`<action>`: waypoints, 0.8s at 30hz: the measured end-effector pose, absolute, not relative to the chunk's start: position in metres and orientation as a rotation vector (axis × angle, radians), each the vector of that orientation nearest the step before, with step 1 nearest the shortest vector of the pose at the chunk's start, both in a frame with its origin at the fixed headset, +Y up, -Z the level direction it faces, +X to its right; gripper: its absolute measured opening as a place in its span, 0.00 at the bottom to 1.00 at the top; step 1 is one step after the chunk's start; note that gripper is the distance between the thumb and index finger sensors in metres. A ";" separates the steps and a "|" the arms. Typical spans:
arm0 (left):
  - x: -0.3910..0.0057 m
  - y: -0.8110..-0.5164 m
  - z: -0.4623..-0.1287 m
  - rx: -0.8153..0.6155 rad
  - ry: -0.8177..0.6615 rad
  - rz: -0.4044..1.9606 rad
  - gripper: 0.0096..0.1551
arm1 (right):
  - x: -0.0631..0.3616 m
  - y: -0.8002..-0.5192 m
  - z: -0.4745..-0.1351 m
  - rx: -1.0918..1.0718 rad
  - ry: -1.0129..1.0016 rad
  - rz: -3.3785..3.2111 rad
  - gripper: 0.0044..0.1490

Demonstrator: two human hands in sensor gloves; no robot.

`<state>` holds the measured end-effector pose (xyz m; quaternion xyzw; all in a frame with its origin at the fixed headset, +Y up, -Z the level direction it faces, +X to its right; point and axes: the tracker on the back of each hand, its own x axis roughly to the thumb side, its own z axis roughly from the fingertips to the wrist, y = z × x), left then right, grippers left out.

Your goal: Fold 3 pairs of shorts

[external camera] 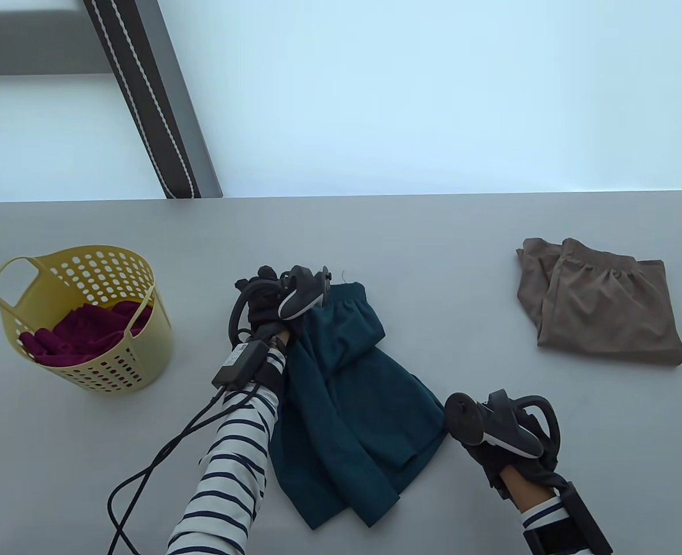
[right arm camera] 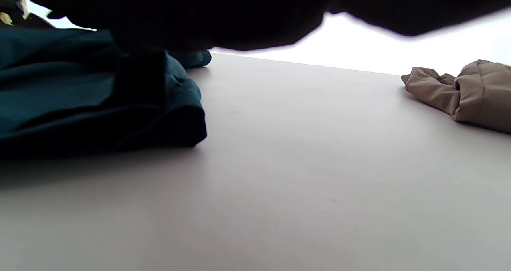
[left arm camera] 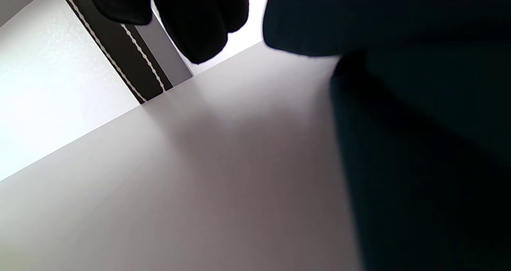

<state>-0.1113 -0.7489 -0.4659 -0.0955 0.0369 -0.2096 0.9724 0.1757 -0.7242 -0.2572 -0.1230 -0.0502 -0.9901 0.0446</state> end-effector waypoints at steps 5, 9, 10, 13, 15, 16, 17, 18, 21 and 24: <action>-0.098 -0.717 -0.456 -0.071 0.027 -0.454 0.26 | 0.180 -0.714 -0.260 -0.301 -0.068 -3.061 0.23; -0.089 -0.648 -0.446 0.054 -0.061 -0.233 0.24 | 0.185 -0.695 -0.264 -0.252 0.025 -3.172 0.35; -0.086 -0.627 -0.440 0.088 -0.094 -0.171 0.24 | 0.185 -0.689 -0.265 -0.247 0.039 -3.218 0.38; -0.073 -0.573 -0.420 0.126 -0.200 -0.083 0.24 | 0.184 -0.661 -0.276 -0.219 0.117 -3.385 0.52; -0.064 -0.542 -0.404 0.189 -0.277 -0.073 0.23 | 0.179 -0.639 -0.285 -0.255 0.216 -3.445 0.58; -0.062 -0.535 -0.399 0.206 -0.302 -0.071 0.23 | 0.177 -0.630 -0.288 -0.272 0.244 -3.461 0.60; -0.059 -0.518 -0.388 0.242 -0.362 -0.065 0.23 | 0.171 -0.615 -0.293 -0.301 0.304 -3.493 0.62; -0.057 -0.505 -0.378 0.268 -0.413 -0.045 0.23 | 0.166 -0.600 -0.296 -0.333 0.371 -3.524 0.63; -0.054 -0.471 -0.347 0.259 -0.563 0.058 0.23 | 0.152 -0.561 -0.305 -0.440 0.541 -3.702 0.66; -0.058 -0.447 -0.322 0.224 -0.692 0.126 0.23 | 0.143 -0.535 -0.317 -0.750 0.508 -3.876 0.66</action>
